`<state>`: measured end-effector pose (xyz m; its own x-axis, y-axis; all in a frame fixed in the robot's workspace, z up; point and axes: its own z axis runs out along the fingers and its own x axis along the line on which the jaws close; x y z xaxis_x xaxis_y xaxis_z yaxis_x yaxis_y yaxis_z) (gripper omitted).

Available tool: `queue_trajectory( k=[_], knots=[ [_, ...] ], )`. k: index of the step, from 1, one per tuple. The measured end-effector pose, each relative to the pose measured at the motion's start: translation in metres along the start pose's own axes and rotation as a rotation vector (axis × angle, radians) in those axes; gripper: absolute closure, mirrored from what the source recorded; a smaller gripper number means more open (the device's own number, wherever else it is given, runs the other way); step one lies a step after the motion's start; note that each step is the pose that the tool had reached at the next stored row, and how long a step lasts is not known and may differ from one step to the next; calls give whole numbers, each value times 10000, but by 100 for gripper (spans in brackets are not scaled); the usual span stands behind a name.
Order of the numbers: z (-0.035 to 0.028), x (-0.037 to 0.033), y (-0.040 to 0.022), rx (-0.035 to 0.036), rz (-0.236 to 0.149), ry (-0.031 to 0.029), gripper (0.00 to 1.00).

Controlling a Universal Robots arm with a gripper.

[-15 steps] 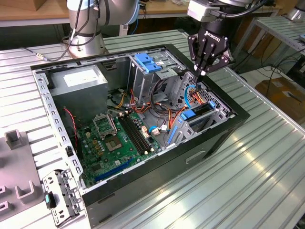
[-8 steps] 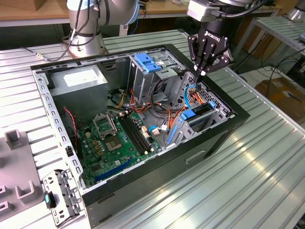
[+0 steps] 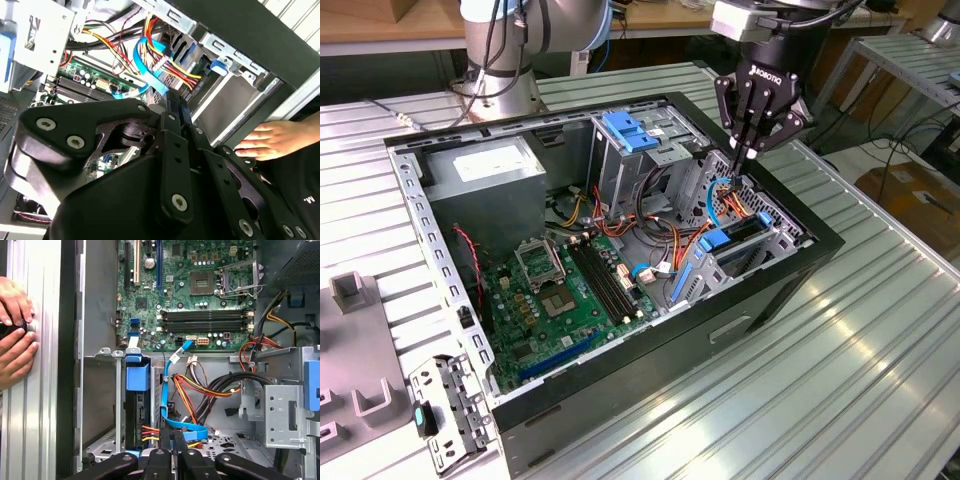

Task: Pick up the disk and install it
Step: 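Insert the second disk wire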

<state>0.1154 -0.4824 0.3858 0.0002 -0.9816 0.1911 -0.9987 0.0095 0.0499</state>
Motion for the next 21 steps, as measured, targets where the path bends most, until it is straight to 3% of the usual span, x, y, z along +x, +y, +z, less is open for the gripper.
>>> queue_trajectory(
  k=[4, 5, 6, 9, 16, 17, 19, 21],
  knots=[
    [21, -28, -2, 0, 11, 214, 81],
    [28, -34, -2, 0, 14, 279, 81],
    [41, -46, -3, 0, 19, 373, 75],
    [75, -65, -5, 0, 25, 479, 75],
    [181, -86, -13, 0, 30, 591, 75],
    [191, -88, -14, 0, 33, 645, 75],
    [191, -88, -14, 0, 34, 665, 83],
    [192, -88, -14, 0, 34, 670, 84]
  ],
)
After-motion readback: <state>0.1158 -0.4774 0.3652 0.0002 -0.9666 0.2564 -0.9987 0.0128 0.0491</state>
